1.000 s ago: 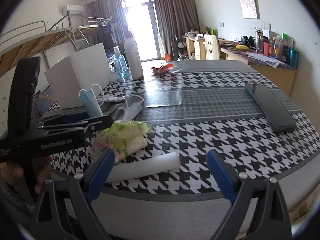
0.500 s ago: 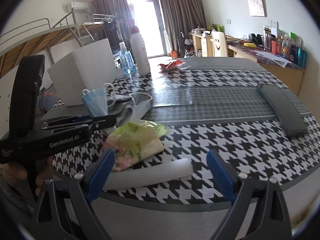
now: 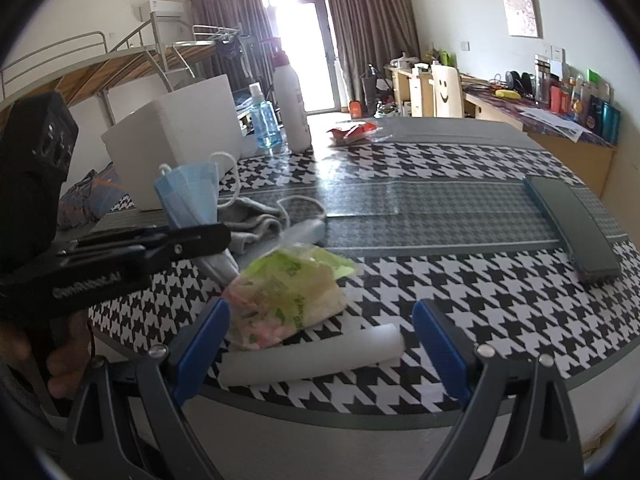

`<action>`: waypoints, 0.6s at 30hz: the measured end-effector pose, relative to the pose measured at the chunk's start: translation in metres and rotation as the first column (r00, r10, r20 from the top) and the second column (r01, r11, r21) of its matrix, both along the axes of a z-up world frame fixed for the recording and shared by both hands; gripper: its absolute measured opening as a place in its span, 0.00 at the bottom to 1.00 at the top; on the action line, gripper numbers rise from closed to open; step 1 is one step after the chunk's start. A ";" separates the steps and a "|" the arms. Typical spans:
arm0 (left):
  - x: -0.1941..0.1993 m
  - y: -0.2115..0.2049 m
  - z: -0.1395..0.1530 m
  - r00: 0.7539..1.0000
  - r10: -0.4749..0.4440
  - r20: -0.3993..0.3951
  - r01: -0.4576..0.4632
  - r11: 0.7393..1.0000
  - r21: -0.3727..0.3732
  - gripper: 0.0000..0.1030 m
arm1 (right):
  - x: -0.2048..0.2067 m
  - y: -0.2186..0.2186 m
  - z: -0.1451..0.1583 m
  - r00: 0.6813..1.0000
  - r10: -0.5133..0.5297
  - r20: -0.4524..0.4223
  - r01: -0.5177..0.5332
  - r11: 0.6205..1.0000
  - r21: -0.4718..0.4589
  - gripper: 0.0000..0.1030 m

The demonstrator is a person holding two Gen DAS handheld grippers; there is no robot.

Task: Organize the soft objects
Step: 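Grasp the floral tissue packet with the right tool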

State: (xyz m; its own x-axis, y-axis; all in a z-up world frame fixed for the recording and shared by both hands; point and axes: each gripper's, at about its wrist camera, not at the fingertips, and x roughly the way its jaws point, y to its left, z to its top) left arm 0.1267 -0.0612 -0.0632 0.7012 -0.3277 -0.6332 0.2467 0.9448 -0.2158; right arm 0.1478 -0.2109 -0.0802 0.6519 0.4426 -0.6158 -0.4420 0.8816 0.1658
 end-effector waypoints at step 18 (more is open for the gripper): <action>-0.009 0.013 0.006 0.998 0.028 0.047 -0.030 0.999 0.040 0.20 | 0.022 0.034 -0.012 0.996 0.038 -0.081 -0.044 0.996 -0.074 0.92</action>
